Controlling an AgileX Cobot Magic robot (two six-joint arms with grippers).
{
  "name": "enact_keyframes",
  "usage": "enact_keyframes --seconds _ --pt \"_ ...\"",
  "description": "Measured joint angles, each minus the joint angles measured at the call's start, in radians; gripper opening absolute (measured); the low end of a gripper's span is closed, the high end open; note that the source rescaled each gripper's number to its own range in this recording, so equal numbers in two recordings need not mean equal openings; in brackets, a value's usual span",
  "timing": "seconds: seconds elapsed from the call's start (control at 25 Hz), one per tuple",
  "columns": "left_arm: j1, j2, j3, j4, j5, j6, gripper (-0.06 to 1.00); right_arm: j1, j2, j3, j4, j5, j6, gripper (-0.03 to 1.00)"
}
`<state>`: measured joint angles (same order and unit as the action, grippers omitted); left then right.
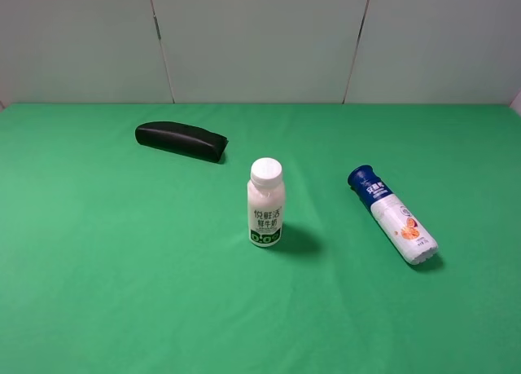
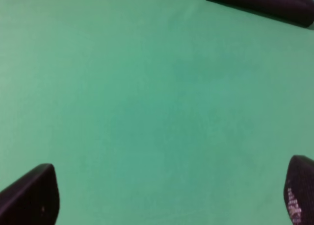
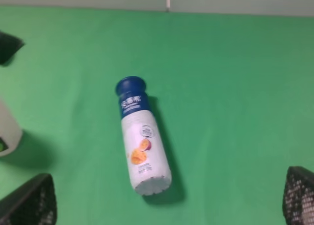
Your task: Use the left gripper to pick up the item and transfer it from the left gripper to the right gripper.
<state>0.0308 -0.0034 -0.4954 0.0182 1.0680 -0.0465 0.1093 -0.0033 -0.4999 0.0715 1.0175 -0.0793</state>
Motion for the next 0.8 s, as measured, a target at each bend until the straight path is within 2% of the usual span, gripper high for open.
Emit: enact_keyframes --seconds 0.44,0.8 --pt "0.0 0.0 0.0 0.0 0.0 0.0 0.84 -0.111 0.0 0.0 0.013 0.0 0.001 1.0" --pt "0.0 0.0 0.0 0.0 0.0 0.0 0.84 -0.116 0.0 0.0 0.016 0.0 0.001 1.0"
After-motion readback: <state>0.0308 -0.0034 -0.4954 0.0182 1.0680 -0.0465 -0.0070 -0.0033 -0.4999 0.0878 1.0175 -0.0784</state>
